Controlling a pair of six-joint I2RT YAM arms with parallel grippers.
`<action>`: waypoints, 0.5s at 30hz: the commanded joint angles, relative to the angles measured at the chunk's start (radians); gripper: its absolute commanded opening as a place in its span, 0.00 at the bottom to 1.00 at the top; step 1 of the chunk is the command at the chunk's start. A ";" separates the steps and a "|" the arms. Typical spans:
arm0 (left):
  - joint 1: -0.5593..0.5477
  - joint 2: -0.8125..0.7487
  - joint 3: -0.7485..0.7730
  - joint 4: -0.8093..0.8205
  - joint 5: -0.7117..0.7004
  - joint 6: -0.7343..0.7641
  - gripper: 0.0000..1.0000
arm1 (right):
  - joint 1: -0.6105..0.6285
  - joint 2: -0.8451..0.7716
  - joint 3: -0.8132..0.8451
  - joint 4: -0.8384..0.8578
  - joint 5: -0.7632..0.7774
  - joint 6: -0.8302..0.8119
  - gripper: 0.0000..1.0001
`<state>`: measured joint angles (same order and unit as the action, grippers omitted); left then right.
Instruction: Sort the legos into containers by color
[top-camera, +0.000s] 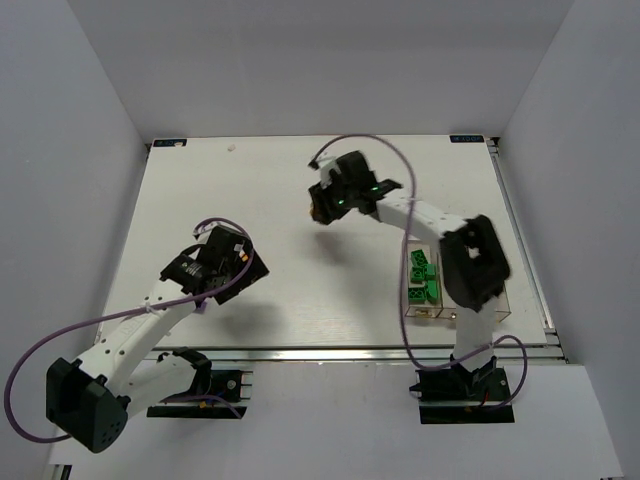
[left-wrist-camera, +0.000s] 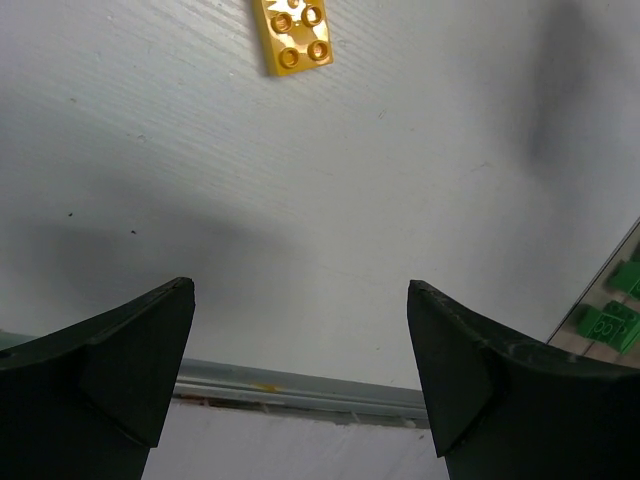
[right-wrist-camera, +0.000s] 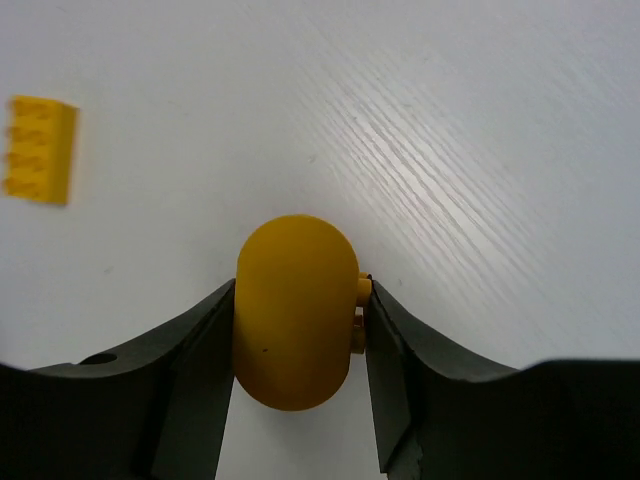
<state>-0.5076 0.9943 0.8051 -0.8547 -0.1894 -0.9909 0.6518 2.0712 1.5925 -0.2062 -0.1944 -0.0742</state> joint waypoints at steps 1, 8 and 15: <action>0.004 0.015 -0.018 0.094 0.021 0.008 0.96 | -0.063 -0.308 -0.126 0.056 -0.132 -0.016 0.00; 0.004 0.141 -0.018 0.189 0.053 0.078 0.96 | -0.214 -0.770 -0.491 -0.122 -0.010 -0.053 0.00; 0.004 0.233 0.029 0.230 0.073 0.158 0.97 | -0.331 -0.951 -0.644 -0.216 0.148 0.036 0.00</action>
<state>-0.5076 1.2205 0.7879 -0.6716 -0.1364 -0.8848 0.3653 1.1519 0.9684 -0.3550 -0.1371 -0.0891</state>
